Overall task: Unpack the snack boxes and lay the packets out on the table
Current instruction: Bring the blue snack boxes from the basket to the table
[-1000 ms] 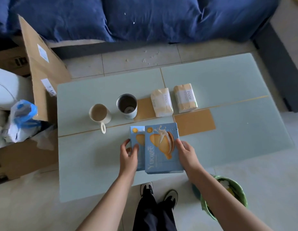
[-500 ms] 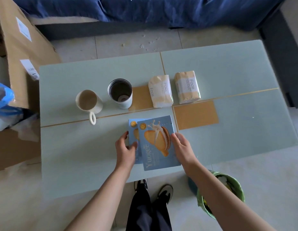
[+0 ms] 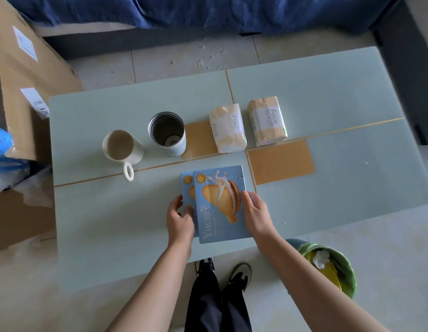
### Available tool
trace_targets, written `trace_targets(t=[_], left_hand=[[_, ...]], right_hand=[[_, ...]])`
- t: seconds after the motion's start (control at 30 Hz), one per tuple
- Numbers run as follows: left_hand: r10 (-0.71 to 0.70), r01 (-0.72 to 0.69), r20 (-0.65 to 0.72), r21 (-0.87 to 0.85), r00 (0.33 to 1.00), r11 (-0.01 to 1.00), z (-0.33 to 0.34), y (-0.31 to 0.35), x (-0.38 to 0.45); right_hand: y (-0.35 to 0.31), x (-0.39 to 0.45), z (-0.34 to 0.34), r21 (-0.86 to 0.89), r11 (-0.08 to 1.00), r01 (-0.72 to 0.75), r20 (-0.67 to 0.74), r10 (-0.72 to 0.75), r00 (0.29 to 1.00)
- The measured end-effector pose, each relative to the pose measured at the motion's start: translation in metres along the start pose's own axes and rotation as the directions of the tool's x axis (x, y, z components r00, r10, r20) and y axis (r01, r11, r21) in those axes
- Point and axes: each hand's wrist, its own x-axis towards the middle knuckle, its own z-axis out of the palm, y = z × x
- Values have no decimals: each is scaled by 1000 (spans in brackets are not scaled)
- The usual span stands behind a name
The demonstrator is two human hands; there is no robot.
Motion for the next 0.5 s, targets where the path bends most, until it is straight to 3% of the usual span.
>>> trace_targets(t=[0.27, 0.5], left_hand=[[-93, 103, 87, -116, 992, 988, -2, 3, 0], [-143, 151, 108, -65, 984, 986, -3, -1, 1]], right_hand=[[1, 4, 11, 31, 999, 7, 15, -8, 1000], [2, 9, 27, -8, 997, 82, 91, -81, 993]])
